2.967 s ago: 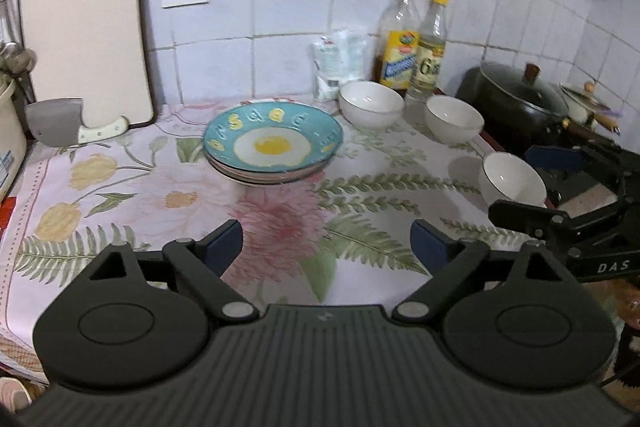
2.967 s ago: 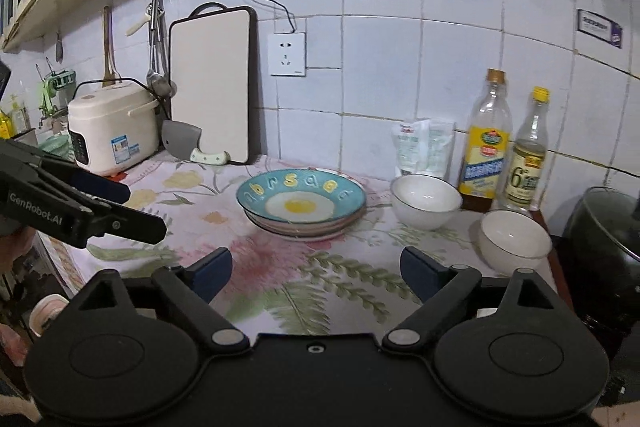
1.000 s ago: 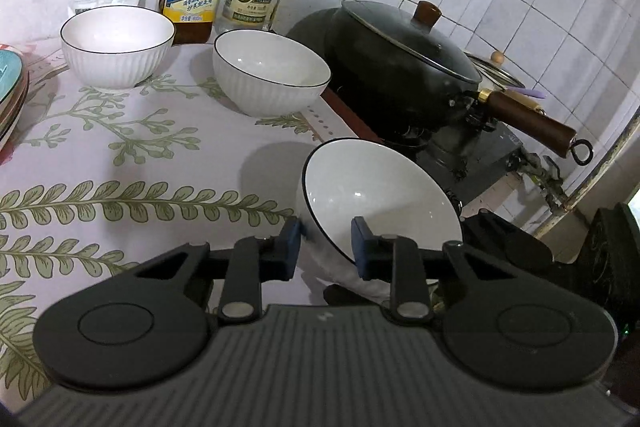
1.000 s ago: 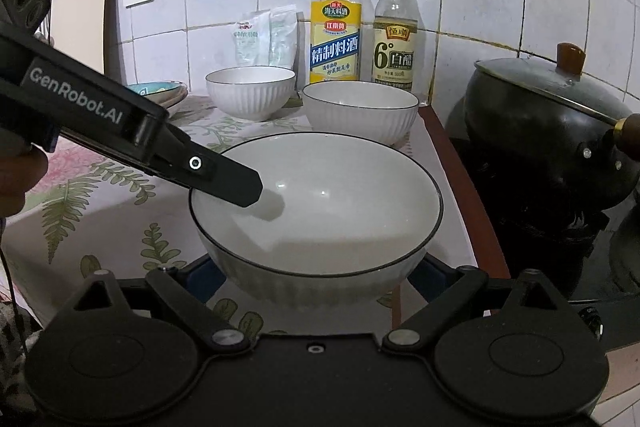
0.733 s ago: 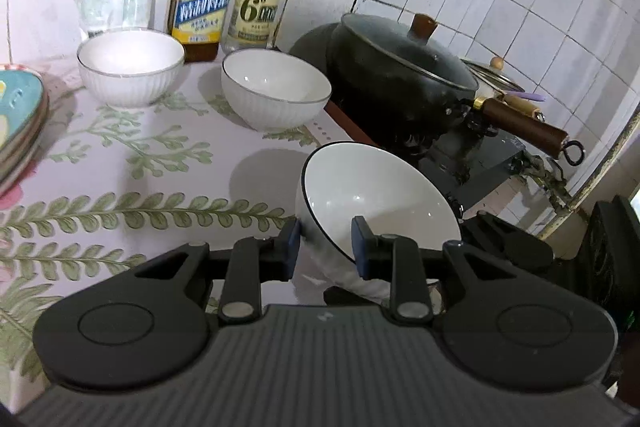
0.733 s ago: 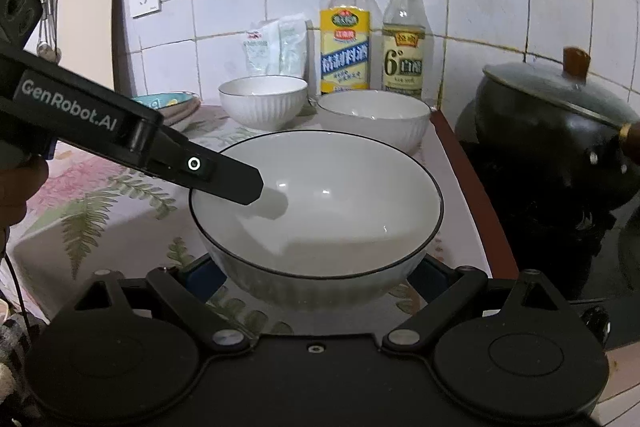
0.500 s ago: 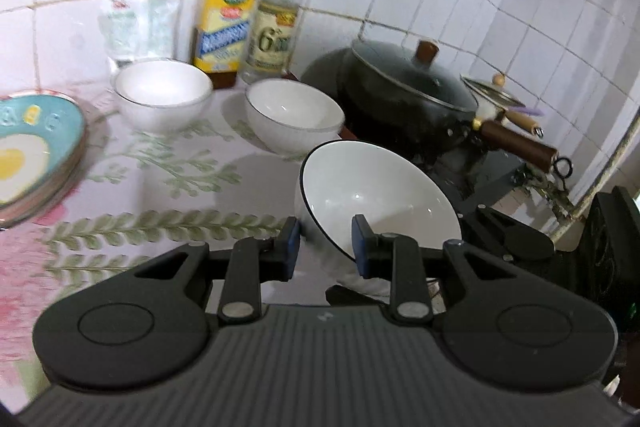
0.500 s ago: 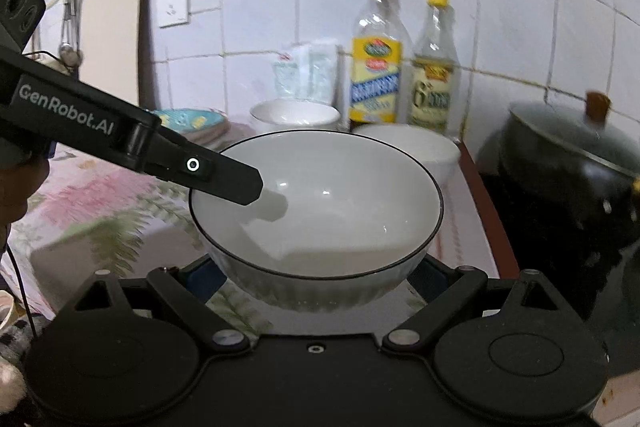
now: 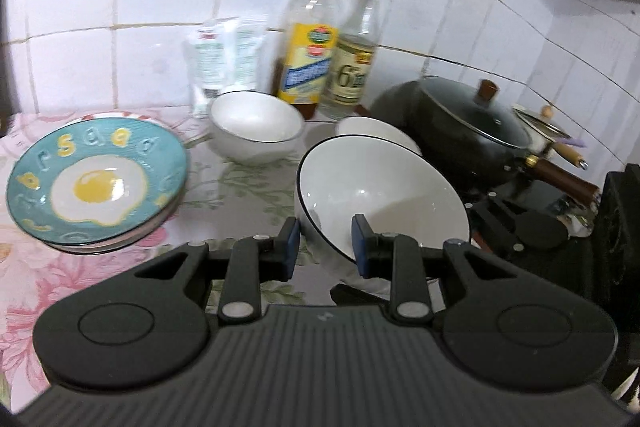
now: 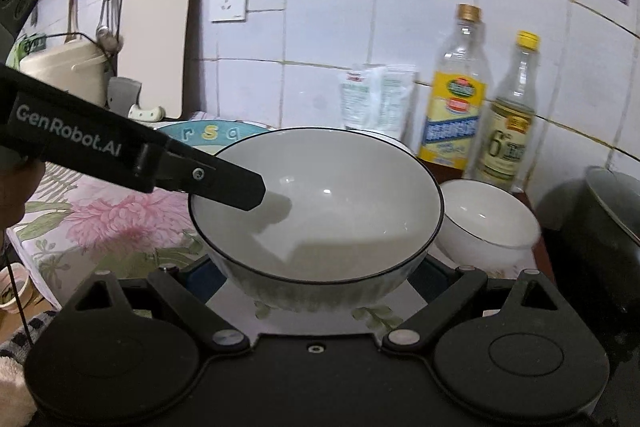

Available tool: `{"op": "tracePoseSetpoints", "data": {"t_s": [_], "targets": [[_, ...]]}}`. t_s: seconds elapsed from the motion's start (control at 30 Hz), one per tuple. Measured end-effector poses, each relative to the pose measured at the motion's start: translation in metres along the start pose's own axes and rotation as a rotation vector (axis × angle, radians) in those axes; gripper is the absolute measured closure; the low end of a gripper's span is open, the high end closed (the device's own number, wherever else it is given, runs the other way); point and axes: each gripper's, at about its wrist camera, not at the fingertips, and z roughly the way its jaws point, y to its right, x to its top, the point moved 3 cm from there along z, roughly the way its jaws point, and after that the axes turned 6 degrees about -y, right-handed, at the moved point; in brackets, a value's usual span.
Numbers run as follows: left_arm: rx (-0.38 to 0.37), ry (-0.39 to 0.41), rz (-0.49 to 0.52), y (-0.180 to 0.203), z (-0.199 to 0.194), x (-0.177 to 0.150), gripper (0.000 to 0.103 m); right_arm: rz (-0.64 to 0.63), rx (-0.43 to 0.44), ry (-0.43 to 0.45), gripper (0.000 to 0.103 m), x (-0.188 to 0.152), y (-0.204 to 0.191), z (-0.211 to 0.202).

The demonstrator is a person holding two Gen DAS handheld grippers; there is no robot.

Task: Organize plates and bowls
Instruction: 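Lift the large white bowl with both grippers and carry it beside the plates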

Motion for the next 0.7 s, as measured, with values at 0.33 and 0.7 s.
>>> {"op": "tracePoseSetpoints", "data": {"t_s": [0.33, 0.7], "targets": [[0.06, -0.017, -0.075, -0.04, 0.025, 0.001, 0.077, -0.015, 0.058, -0.045, 0.006, 0.01, -0.008, 0.05], [0.081, -0.07, -0.093, -0.059, 0.058, -0.007, 0.077, 0.012, 0.084, -0.095, 0.006, 0.001, -0.004, 0.083]]}}
